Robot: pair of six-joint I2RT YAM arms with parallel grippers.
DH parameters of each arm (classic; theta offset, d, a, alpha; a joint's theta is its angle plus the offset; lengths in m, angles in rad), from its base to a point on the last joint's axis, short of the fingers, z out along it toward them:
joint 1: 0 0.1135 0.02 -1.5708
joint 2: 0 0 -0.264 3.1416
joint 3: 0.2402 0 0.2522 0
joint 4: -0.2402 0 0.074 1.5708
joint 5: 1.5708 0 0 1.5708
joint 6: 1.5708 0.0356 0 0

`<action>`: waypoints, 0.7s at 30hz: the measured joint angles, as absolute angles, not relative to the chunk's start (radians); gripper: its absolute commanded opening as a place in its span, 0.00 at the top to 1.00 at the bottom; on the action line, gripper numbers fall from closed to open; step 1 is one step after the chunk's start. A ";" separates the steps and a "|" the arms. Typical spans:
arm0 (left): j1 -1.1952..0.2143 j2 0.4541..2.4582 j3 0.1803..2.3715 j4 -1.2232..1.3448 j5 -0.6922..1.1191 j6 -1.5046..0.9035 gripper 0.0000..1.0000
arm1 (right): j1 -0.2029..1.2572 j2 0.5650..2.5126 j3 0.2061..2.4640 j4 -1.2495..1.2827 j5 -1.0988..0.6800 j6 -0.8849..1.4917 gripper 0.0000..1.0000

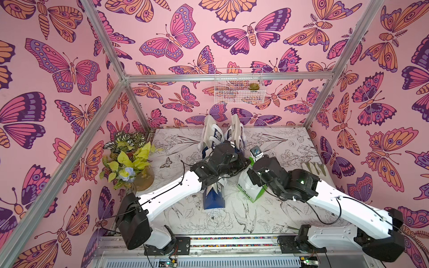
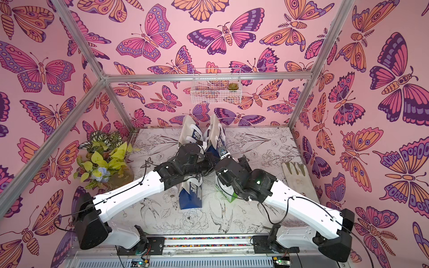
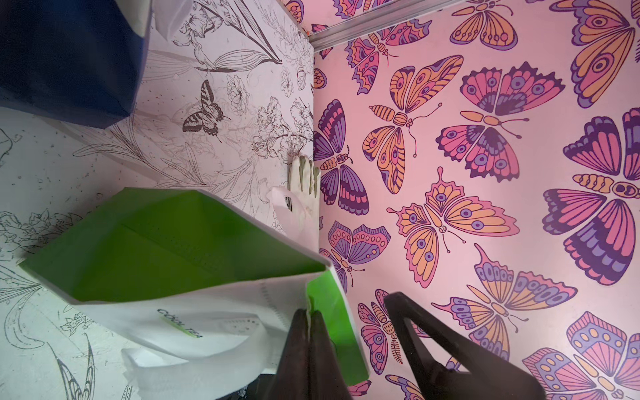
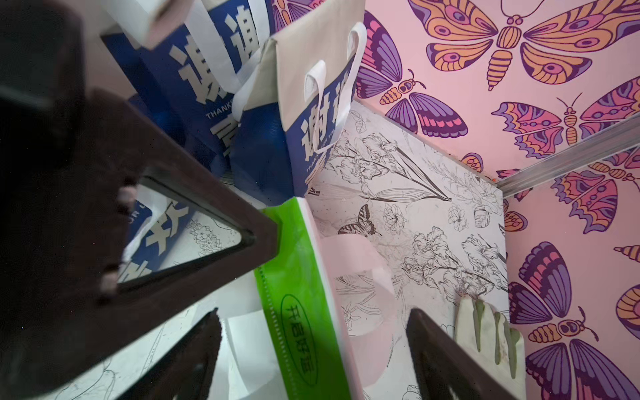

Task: Open the takeout bag
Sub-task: Open the takeout bag at the center of the board.

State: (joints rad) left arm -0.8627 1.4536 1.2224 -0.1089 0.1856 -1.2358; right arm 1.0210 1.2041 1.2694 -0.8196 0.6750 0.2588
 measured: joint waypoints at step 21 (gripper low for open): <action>-0.890 1.453 1.260 -0.155 0.140 -1.232 1.00 | 1.082 1.213 1.291 -0.879 0.749 0.371 0.20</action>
